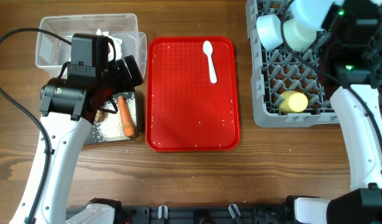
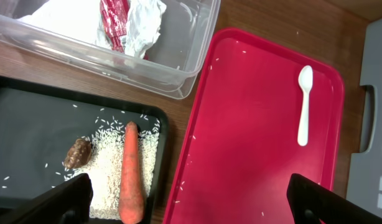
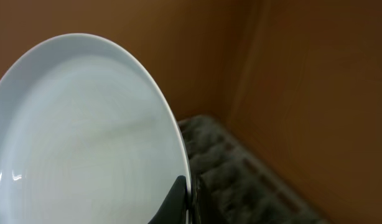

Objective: Sort waste into correct bins and load items into the dishwasher rack

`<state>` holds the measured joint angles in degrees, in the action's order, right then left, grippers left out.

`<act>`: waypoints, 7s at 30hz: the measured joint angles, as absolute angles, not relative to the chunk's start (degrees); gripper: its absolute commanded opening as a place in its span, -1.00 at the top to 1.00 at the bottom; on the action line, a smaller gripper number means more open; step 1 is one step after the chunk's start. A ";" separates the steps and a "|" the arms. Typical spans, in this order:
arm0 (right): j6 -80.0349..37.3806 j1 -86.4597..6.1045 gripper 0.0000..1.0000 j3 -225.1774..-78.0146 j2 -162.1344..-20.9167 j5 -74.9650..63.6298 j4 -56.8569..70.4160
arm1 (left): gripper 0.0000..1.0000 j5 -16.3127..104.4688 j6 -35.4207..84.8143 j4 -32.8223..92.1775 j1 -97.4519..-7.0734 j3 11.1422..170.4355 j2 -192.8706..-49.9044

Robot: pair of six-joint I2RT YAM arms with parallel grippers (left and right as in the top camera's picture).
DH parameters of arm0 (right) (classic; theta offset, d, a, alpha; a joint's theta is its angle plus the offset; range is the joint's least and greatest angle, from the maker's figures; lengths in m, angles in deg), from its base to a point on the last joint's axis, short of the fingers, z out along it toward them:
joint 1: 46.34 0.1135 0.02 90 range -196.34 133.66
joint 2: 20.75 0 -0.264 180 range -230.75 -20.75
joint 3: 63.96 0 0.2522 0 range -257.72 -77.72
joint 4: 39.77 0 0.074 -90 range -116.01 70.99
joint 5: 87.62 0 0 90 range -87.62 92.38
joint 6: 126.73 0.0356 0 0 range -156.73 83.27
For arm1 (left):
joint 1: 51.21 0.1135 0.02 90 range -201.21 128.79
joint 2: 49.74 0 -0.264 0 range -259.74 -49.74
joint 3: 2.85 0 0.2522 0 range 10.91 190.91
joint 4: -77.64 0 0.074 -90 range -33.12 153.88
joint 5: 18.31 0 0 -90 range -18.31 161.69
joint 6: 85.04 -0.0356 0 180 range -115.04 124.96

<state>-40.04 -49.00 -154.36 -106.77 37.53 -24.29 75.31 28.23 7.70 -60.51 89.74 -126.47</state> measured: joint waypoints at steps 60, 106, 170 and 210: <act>-26.92 -28.47 -0.98 -155.37 -136.41 -10.05 -22.37 | -1.00 75.18 28.23 7.68 -60.51 89.74 -126.47; -25.33 -26.81 0.91 -155.48 -106.46 5.77 12.78 | -1.00 75.18 28.23 7.68 -60.51 89.74 -126.47; -36.21 -44.58 -0.99 -81.23 -22.32 -2.55 -27.07 | -1.00 75.18 28.23 7.68 -60.51 89.74 -126.47; -36.21 -44.58 -0.99 -78.08 -21.73 -4.06 -26.41 | -1.00 68.75 25.19 77.66 -54.98 26.94 -87.83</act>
